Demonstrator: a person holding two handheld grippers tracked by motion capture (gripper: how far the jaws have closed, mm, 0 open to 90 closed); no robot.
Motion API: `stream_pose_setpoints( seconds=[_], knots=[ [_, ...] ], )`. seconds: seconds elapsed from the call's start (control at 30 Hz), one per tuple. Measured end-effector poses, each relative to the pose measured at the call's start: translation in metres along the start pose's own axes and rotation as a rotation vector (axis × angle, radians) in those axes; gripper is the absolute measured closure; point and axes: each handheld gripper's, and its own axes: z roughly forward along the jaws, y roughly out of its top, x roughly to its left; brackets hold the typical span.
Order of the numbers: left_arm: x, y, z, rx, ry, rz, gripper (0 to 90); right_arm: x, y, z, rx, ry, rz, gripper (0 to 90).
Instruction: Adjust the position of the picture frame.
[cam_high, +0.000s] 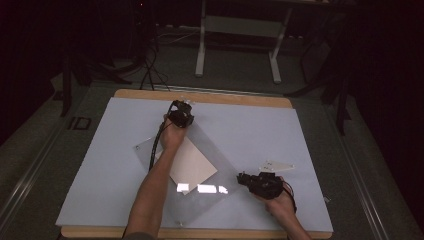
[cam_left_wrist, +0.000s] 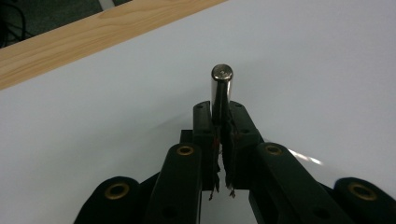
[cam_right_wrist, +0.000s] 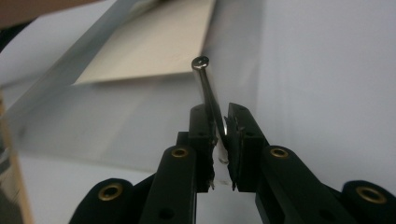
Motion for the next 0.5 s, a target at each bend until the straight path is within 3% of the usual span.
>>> stream_pose_setpoints(
  seconds=[0.13, 0.33, 0.5],
  knots=[
    [0.012, 0.000, -0.009, 0.016, -0.027, -0.008, 84.7, -0.018, 0.010, -0.005, -0.014, -0.001, 0.049, 81.2],
    [0.033, -0.003, -0.030, -0.002, -0.094, -0.055, 85.3, -0.038, 0.029, -0.012, -0.060, -0.019, 0.066, 79.3],
    [0.044, -0.012, -0.046, -0.012, -0.108, -0.064, 85.2, -0.054, 0.047, -0.012, -0.079, -0.059, 0.064, 78.3]
  ],
)
